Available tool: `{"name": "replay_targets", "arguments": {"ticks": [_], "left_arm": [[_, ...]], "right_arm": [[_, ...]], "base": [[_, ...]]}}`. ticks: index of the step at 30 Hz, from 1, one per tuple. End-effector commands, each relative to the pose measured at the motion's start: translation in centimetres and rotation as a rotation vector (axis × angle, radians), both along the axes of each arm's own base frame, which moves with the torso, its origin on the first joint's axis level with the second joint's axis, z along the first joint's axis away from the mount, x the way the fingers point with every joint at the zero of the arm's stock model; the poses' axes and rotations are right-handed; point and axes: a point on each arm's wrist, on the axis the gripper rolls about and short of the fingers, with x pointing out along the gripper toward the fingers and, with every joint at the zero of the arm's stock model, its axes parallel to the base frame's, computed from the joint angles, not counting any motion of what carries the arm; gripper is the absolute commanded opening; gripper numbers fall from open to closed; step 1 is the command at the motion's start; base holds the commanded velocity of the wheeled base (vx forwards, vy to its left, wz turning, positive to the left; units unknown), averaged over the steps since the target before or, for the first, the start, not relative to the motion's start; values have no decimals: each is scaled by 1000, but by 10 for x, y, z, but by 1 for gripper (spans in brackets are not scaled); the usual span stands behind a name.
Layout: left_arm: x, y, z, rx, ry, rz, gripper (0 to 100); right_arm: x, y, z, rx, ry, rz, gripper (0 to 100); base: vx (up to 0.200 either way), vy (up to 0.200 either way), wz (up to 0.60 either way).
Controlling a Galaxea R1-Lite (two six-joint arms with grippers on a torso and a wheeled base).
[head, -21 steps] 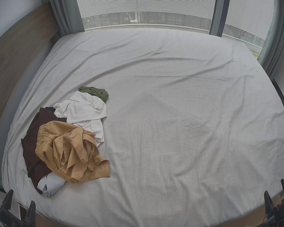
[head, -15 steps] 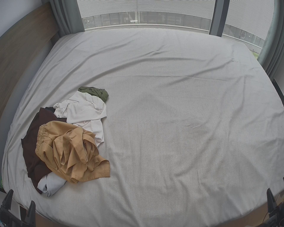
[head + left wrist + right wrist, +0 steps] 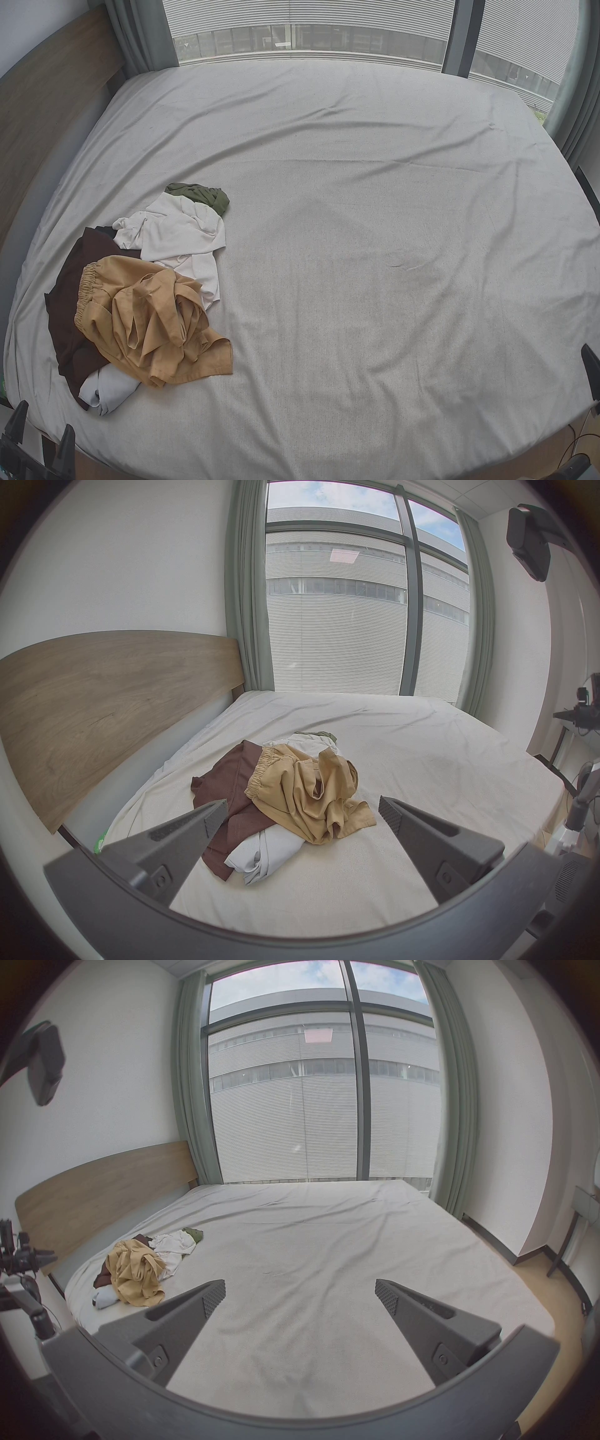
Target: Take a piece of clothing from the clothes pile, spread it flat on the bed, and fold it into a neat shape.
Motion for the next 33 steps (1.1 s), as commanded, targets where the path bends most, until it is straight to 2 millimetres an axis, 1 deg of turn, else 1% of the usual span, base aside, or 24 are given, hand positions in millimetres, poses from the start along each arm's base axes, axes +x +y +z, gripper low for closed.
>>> {"name": "replay_targets", "arguments": {"ticks": [1, 2, 3, 4, 8, 9, 11, 12, 14, 19, 23, 24, 25, 26, 28, 29, 31, 33], "left_arm": [[0, 0, -5, -3, 1, 1, 100], [0, 0, -5, -3, 1, 1, 100], [0, 0, -5, -3, 1, 1, 100], [0, 0, -5, -2, 1, 1, 100], [0, 0, -5, -5, 1, 1, 100], [0, 0, -5, -5, 1, 1, 100], [0, 0, -5, -5, 1, 1, 100], [0, 0, -5, -5, 1, 1, 100], [0, 0, -5, -5, 1, 1, 100], [0, 0, -5, -5, 1, 1, 100], [0, 0, -5, -5, 1, 1, 100], [0, 0, -5, -5, 1, 1, 100], [0, 0, -5, -5, 1, 1, 100], [0, 0, -5, -5, 1, 1, 100], [0, 0, -5, -5, 1, 1, 100], [0, 0, -5, -5, 1, 1, 100], [0, 0, -5, -5, 1, 1, 100], [0, 0, -5, -5, 1, 1, 100]], "right_arm": [[57, 7, 25, 33, 110, 71, 100], [61, 8, 26, 34, 119, 76, 100], [61, 8, 26, 34, 119, 76, 100], [73, 11, 27, 34, 146, 89, 100], [98, 19, 29, 48, 175, 127, 100], [106, 23, 32, 74, 174, 139, 100], [116, 28, 36, 128, 180, 156, 100], [117, 28, 36, 132, 183, 157, 100], [130, 37, 41, 199, 211, 176, 100], [147, 50, 37, 216, 269, 206, 100], [161, 64, 35, 216, 305, 247, 100], [166, 71, 35, 227, 321, 265, 100], [166, 71, 35, 227, 321, 265, 100], [173, 84, 35, 248, 344, 304, 100], [177, 91, 34, 253, 362, 325, 100], [182, 98, 30, 249, 383, 337, 100], [189, 106, 27, 243, 402, 350, 100], [192, 113, 26, 239, 412, 369, 100]], "base": [[0, 0, 0], [0, 0, 0], [0, 0, 0], [0, 0, 0], [0, 0, 0], [0, 0, 0], [0, 0, 0], [0, 0, 0], [0, 0, 0], [0, 0, 0], [0, 0, 0], [0, 0, 0], [0, 0, 0], [0, 0, 0], [0, 0, 0], [0, 0, 0], [0, 0, 0], [0, 0, 0]]}}
